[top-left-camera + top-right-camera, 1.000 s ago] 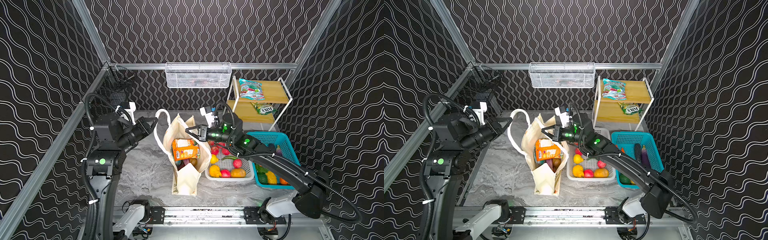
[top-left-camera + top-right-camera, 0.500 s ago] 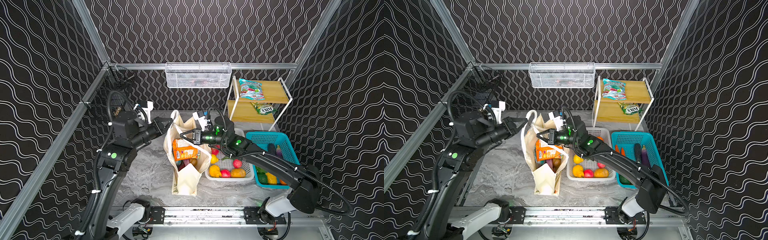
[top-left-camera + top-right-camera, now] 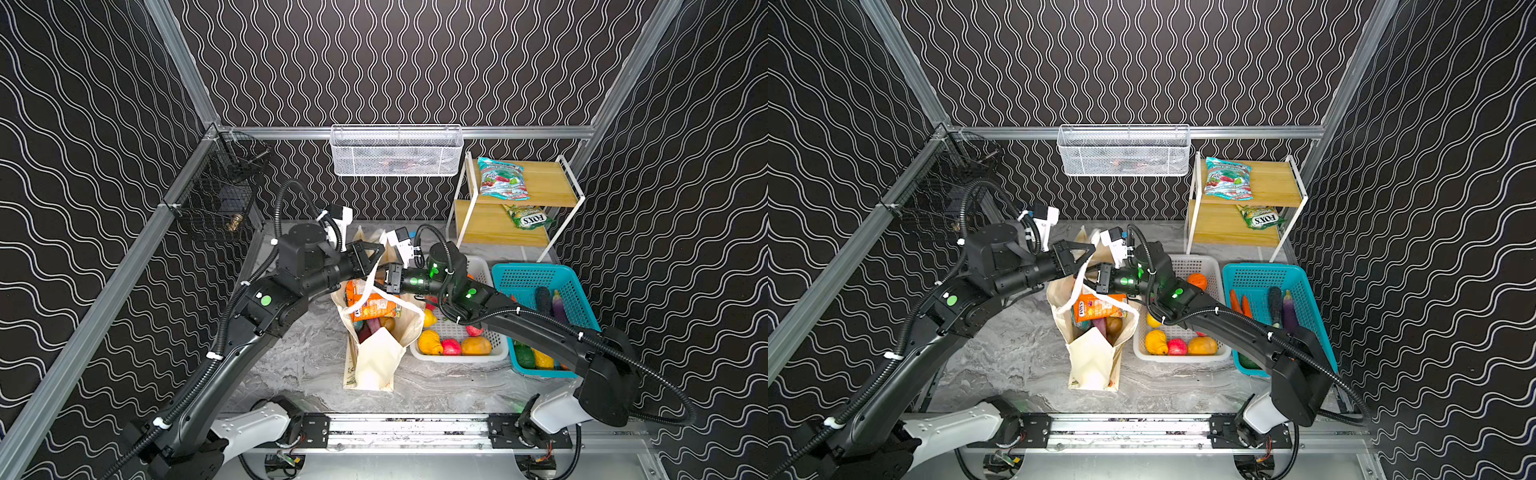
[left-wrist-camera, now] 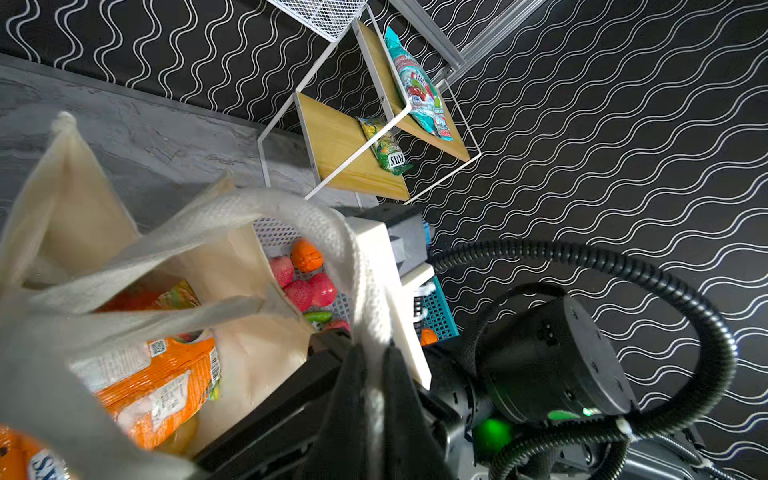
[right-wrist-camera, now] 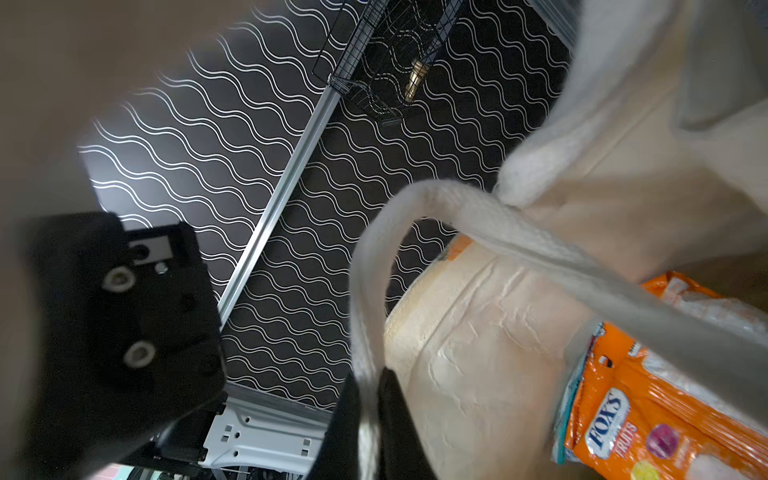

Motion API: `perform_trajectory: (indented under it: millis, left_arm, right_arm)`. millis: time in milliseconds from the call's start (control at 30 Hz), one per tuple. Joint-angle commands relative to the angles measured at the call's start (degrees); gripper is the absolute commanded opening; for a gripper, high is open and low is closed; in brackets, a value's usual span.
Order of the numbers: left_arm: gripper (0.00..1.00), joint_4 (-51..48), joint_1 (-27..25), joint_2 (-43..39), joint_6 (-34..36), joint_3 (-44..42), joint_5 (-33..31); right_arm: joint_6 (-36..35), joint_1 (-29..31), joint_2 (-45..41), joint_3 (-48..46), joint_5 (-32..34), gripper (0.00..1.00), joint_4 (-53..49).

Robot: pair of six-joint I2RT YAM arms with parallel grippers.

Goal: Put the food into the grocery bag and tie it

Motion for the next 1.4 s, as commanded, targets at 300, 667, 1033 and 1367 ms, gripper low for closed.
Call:
perform_trajectory:
  millis: [300, 667, 1033, 1367]
  left_arm:
    - [0.32, 2.9, -4.2, 0.4, -0.5, -1.4, -4.8]
    - [0.6, -2.9, -4.2, -0.7, 2.8, 2.5, -9.5]
    - [0.63, -10.8, -4.2, -2.9, 4.7, 7.3, -16.1]
    - [0.61, -23.1, -2.8, -5.6, 1.9, 6.7, -22.8]
  right_arm:
    - [7.9, -1.4, -1.0, -6.8, 1.9, 0.11, 15.6]
    - [12.5, -1.9, 1.4, -8.1, -0.7, 0.12, 23.3]
    - [14.2, -1.9, 3.0, -7.7, -3.6, 0.12, 27.4]
    - [12.0, -1.9, 2.2, -6.8, -4.5, 0.12, 26.3]
